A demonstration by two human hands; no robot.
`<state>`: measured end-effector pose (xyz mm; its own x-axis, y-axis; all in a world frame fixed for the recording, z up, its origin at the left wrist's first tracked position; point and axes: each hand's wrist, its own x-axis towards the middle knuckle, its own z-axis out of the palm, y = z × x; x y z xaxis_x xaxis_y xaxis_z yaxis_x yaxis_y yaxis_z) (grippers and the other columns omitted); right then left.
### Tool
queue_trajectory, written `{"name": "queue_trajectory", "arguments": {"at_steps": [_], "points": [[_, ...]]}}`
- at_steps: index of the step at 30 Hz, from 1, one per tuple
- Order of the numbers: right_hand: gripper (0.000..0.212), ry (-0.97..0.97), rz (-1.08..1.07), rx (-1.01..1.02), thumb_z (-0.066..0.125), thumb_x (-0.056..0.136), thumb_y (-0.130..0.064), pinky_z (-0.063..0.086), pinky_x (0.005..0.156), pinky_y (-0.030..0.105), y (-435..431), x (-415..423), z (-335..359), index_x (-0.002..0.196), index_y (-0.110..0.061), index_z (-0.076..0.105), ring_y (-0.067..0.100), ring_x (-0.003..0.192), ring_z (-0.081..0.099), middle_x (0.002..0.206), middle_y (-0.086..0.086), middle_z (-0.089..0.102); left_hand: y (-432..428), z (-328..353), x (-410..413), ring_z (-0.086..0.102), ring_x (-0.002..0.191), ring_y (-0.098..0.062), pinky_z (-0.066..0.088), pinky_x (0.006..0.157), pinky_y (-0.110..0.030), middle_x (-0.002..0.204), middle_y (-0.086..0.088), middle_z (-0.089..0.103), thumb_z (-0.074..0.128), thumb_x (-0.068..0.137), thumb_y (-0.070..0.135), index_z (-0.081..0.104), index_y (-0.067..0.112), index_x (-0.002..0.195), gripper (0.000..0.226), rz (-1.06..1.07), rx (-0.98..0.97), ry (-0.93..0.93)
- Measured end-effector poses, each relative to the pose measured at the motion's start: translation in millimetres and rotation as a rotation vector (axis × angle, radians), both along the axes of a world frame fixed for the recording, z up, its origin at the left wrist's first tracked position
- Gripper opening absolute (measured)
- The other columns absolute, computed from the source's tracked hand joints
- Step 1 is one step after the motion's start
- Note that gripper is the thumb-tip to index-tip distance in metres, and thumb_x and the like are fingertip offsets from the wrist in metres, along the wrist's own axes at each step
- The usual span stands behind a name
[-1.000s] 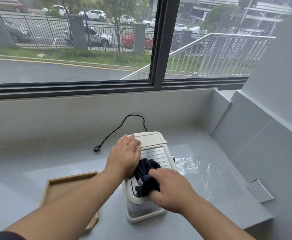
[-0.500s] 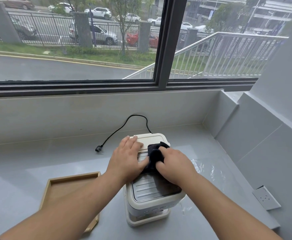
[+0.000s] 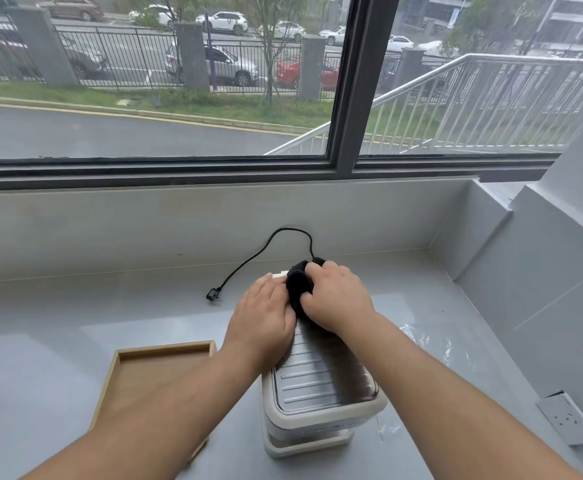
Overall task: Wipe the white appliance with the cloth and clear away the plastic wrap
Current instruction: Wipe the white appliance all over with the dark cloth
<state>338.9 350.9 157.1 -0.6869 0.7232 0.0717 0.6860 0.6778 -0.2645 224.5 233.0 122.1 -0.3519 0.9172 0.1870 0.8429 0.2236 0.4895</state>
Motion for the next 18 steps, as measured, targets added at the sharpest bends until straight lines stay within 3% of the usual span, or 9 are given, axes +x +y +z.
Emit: {"name": "queue_trajectory", "arguments": {"at_steps": [5,10,13,18], "points": [[0.029,0.047,-0.004,0.012,0.056,0.087,-0.034,0.042,0.083,0.043,-13.5,-12.1,-11.5,0.111,-0.018,0.056,0.038,0.096,0.056,0.107,0.012,0.056,-5.7,2.6,2.3,0.046,0.140,-0.030,0.033,0.121,-0.042,0.151,-0.009,0.054,0.051,0.090,0.004,0.053,0.008,0.145,0.056,0.090,0.122,-0.112],[0.025,0.079,0.035,-0.004,0.058,0.084,-0.030,0.042,0.081,0.043,-23.6,-8.7,-11.6,0.106,-0.018,0.058,0.038,0.097,0.056,0.104,0.012,0.057,-12.3,4.1,6.1,0.052,0.135,-0.035,0.038,0.116,-0.050,0.149,-0.013,0.056,0.035,0.086,0.019,0.062,0.001,0.128,0.053,0.135,0.229,-0.108],[0.024,0.094,0.077,-0.015,0.058,0.085,-0.028,0.043,0.083,0.043,-33.7,-5.4,-11.8,0.106,-0.018,0.059,0.036,0.097,0.055,0.102,0.010,0.056,-13.3,2.5,4.7,0.054,0.131,-0.034,0.039,0.114,-0.050,0.145,-0.011,0.059,0.032,0.087,0.025,0.062,0.003,0.129,0.056,0.156,0.250,-0.140],[0.024,0.079,0.140,-0.029,0.053,0.083,-0.031,0.047,0.083,0.045,-52.5,6.9,-13.1,0.104,-0.018,0.057,0.034,0.093,0.053,0.098,0.008,0.056,-11.4,-2.8,0.6,0.053,0.110,-0.026,0.044,0.099,-0.045,0.114,-0.001,0.066,0.039,0.093,0.021,0.061,0.016,0.117,0.034,0.184,0.239,-0.375]]}}
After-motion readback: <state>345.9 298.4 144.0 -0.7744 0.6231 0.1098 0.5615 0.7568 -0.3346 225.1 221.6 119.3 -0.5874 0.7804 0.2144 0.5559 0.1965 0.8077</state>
